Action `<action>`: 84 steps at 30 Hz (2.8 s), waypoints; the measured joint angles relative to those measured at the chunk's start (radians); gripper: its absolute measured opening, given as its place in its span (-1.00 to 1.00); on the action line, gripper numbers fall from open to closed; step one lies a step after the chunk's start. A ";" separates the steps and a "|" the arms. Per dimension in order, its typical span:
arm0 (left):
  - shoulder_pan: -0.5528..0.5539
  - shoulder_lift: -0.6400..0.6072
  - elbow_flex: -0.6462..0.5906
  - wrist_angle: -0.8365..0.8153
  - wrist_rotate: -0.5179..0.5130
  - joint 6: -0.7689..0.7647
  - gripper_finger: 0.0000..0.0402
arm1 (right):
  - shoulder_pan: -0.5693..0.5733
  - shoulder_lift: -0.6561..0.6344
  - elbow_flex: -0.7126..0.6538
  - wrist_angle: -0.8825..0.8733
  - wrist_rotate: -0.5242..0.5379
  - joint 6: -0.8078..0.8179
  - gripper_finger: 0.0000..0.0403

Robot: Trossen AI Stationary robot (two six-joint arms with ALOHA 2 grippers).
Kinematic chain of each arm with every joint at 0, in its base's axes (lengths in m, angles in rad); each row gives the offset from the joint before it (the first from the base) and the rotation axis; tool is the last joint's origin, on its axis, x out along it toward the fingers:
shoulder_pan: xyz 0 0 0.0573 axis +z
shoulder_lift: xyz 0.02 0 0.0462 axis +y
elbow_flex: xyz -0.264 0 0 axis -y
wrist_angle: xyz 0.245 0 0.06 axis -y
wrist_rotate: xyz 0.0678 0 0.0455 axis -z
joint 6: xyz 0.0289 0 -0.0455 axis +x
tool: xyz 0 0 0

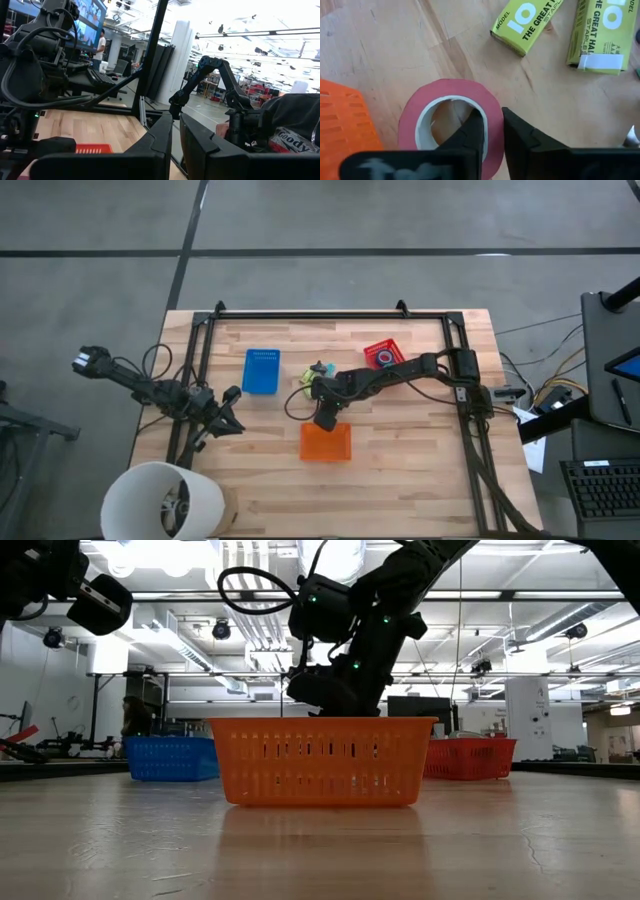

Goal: Pick and place Stapler, Stapler remover, tape
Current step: Put the pink tape into the red basket

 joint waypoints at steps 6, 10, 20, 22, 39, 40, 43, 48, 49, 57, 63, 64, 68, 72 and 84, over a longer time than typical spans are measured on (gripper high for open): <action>0.000 0.000 0.000 0.000 0.000 0.000 -0.80 | 0.000 -0.004 -0.001 -0.002 0.000 -0.001 -0.76; 0.000 0.000 0.000 0.000 0.000 0.000 -0.80 | 0.000 -0.019 -0.001 -0.018 0.001 -0.005 -0.74; 0.000 0.000 0.000 0.000 0.000 0.000 -0.80 | 0.000 -0.076 -0.001 -0.053 0.007 -0.015 -0.76; 0.000 0.000 0.000 0.000 0.000 0.000 -0.80 | 0.000 -0.088 -0.001 -0.069 0.023 -0.015 -0.77; 0.000 0.000 0.000 0.000 0.000 0.000 -0.80 | -0.001 -0.225 -0.001 -0.247 0.236 -0.020 -0.75; 0.000 0.000 0.000 0.000 0.000 0.000 -0.80 | -0.001 -0.229 -0.001 -0.256 0.242 -0.020 -0.74; 0.000 0.000 0.000 0.000 0.000 0.000 -0.80 | -0.003 -0.240 -0.001 -0.277 0.259 -0.019 -0.74; 0.000 0.000 0.000 0.000 0.000 0.000 -0.80 | -0.009 -0.267 -0.003 -0.330 0.298 -0.019 -0.74; 0.000 0.000 0.000 0.000 0.000 0.000 -0.80 | -0.012 -0.276 -0.003 -0.342 0.304 -0.017 -0.74; 0.000 0.000 0.000 0.000 0.000 0.000 -0.80 | -0.035 -0.327 -0.003 -0.418 0.372 0.000 -0.74; 0.000 0.000 0.000 0.000 0.000 0.000 -0.80 | -0.061 -0.377 -0.045 -0.416 0.404 0.011 -0.74; 0.000 0.000 0.000 0.000 0.000 0.000 -0.80 | -0.068 -0.389 -0.058 -0.417 0.412 0.017 -0.74; 0.000 0.000 0.000 0.000 0.000 0.000 -0.80 | -0.110 -0.443 -0.121 -0.413 0.440 0.045 -0.74; 0.000 0.000 0.000 0.000 0.000 0.000 -0.80 | -0.151 -0.489 -0.187 -0.396 0.507 0.059 -0.74; 0.000 0.000 0.000 0.000 0.000 0.000 -0.80 | -0.322 -0.538 -0.376 -0.194 0.487 -0.041 -0.74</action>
